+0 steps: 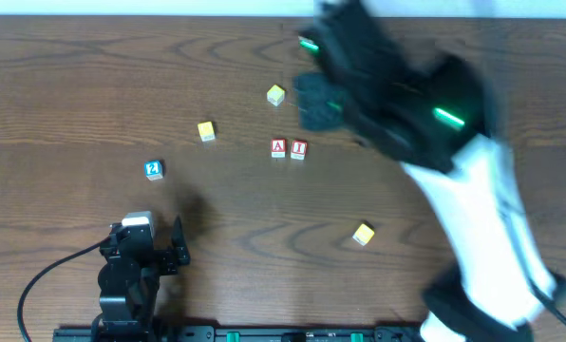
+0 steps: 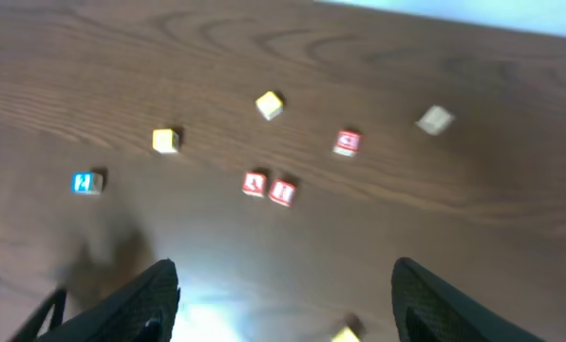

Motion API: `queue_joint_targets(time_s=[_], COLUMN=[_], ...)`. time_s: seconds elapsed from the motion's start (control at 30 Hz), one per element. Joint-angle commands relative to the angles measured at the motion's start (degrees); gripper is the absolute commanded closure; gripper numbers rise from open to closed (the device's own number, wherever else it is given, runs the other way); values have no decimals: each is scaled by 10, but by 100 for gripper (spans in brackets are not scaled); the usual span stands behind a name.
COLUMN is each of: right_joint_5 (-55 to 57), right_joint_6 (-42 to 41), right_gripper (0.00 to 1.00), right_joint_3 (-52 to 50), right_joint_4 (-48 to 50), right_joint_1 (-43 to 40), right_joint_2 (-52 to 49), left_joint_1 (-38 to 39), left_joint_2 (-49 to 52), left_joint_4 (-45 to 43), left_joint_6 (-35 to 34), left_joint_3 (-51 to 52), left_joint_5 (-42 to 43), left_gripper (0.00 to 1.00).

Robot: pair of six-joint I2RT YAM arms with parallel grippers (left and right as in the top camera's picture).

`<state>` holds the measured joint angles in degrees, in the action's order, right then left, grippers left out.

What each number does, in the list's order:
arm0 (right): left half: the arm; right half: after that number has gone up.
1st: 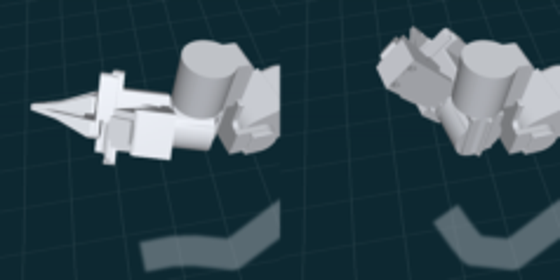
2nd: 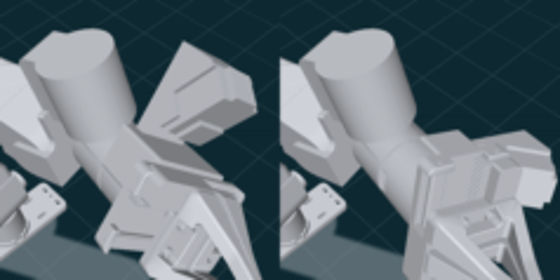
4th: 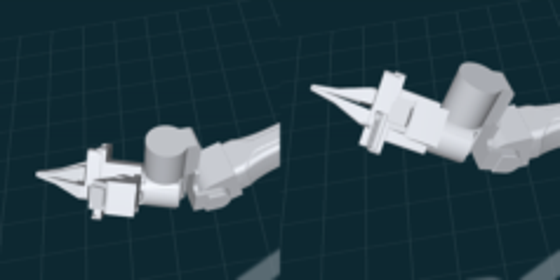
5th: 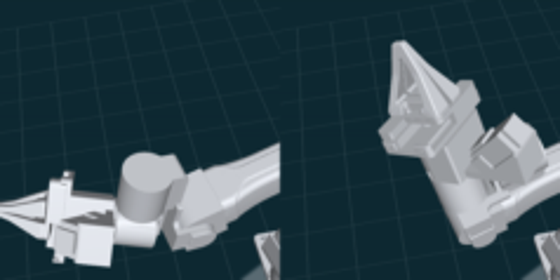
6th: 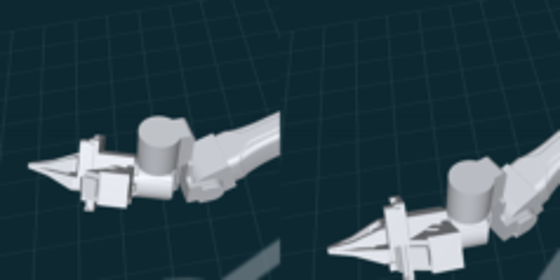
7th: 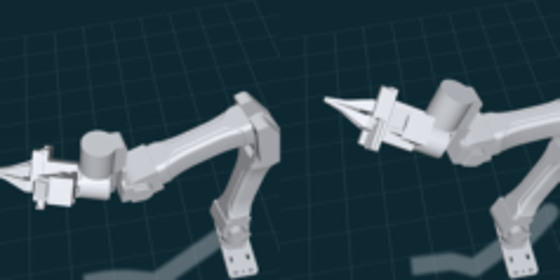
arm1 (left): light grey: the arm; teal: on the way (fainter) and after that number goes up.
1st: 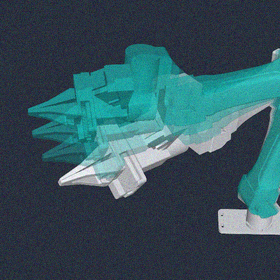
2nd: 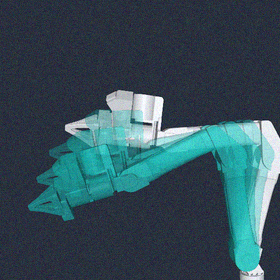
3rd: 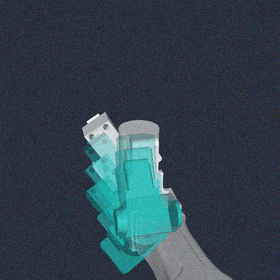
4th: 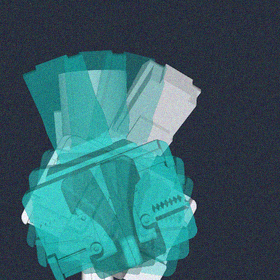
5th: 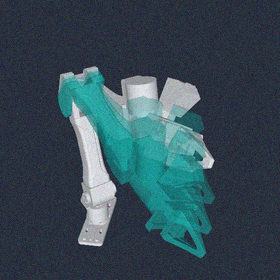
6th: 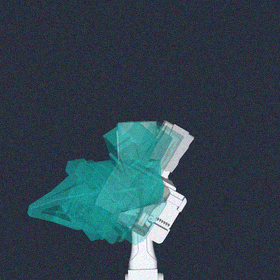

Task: Spell out Ai2
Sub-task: 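Retract the right arm toward its rest pose, then reach the left gripper to the blue '2' block and grasp it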

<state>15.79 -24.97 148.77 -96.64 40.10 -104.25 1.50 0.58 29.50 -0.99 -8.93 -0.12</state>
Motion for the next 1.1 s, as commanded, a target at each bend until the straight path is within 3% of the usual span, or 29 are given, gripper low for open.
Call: queue_joint_targets(time_s=[0.0, 0.17, 0.4, 0.57, 0.67, 0.83, 1.07], right_joint_5=[11, 39, 36, 80, 88, 73, 64], right_joint_6=[36, 41, 45, 57, 57, 57, 57], right_gripper=[25, 18, 18, 14, 1, 1, 1], right_joint_3=[-22, -103, -272, -457, -543, -643, -657], right_joint_4=[-7, -6, -6, -6, 12, 71, 85], right_joint_1=[4, 1, 2, 2, 1, 0, -1], right_joint_2=[47, 134, 236, 357, 436, 537, 525], left_joint_1=[-4, -3, -3, -3, -3, -3, -3], left_joint_2=[-3, -3, -3, 11, 38, 140, 336], left_joint_4=[-2, -3, 5, 11, 7, -44, -36], left_joint_6=[10, -40, -86, -199, -195, -183, -121], left_joint_3=[9, 9, 8, 6, 6, -15, -136], left_joint_5=[-22, -15, 33, 73, 68, 18, -104], left_gripper=[4, 5, 5, 5, 4, 4, 4])
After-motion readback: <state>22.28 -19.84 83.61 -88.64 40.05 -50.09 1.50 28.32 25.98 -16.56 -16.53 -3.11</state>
